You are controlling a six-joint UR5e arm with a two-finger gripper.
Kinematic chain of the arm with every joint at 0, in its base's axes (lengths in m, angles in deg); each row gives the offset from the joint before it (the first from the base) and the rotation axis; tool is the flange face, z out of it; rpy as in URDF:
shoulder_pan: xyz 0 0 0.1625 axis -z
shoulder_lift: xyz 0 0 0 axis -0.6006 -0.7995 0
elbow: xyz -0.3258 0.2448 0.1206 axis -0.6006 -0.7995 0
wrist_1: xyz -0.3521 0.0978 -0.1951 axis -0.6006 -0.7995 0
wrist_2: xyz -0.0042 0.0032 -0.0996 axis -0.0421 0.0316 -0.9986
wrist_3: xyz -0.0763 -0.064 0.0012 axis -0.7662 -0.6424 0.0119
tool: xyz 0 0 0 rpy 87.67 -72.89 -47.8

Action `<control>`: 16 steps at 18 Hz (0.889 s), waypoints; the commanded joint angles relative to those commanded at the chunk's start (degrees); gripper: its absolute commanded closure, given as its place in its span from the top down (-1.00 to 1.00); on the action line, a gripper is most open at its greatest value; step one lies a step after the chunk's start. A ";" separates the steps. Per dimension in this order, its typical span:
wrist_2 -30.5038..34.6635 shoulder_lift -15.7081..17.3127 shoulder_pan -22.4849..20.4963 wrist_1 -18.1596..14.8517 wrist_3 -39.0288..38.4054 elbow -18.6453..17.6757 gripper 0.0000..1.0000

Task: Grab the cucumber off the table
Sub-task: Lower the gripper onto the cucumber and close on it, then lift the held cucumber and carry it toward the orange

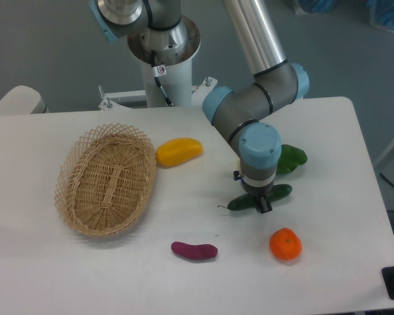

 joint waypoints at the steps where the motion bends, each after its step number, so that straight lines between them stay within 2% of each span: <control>1: 0.00 -0.18 0.09 -1.93 -0.61 1.84 -0.51; 3: -0.44 -0.88 0.26 -5.63 -2.98 5.62 -0.51; 5: -1.31 -2.19 0.88 -7.65 -6.32 9.14 -0.51; 10: -3.25 -6.41 4.04 -8.28 -17.12 17.14 -0.54; 12: -5.61 -7.12 4.13 -8.28 -20.56 18.56 -0.54; 16: -6.59 -8.08 4.13 -8.28 -21.62 20.14 -0.54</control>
